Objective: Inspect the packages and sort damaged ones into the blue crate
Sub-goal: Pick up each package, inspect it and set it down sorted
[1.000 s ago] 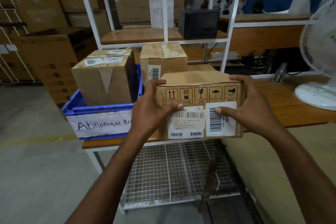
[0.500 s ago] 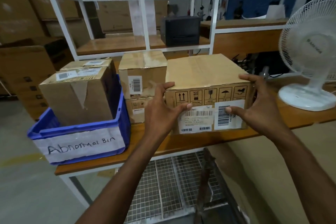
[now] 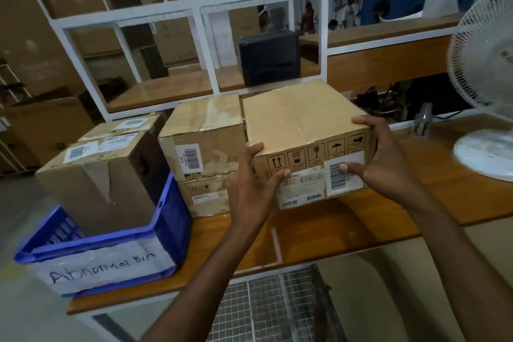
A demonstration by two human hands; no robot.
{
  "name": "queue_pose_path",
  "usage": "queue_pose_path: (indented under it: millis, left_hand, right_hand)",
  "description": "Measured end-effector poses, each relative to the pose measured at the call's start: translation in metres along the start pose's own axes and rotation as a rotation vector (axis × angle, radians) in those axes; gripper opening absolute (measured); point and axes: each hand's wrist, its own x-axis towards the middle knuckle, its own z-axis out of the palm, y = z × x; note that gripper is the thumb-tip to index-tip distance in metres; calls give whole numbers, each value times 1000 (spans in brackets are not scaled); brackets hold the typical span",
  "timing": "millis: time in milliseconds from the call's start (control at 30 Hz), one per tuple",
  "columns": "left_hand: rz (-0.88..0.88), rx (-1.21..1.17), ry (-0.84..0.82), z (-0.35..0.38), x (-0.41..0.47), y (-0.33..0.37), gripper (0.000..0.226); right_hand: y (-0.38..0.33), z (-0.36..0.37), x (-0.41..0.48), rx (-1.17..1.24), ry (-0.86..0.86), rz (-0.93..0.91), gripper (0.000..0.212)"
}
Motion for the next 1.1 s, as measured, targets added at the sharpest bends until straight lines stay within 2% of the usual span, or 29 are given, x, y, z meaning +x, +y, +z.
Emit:
queue_pose_path:
  millis: [367,533,767,933,1100]
  left_hand:
    - [29,142,-69,33,54,-40,51]
    - [54,210,-58,37,81,-51,53]
    - [302,673,36,39,112,-55,55]
    - [332,868,-68,37,142,-59,62]
    - [243,914,-207,38,164,-68,75]
  right_hand:
    - [67,38,61,62,-64,74,92]
    - [76,51,90,30,-97,50,97]
    - [84,55,122,-105,-118,27,99]
    - [86,61,140,-147,-123,29,99]
    - [87,68,153,-203,-105,42,99]
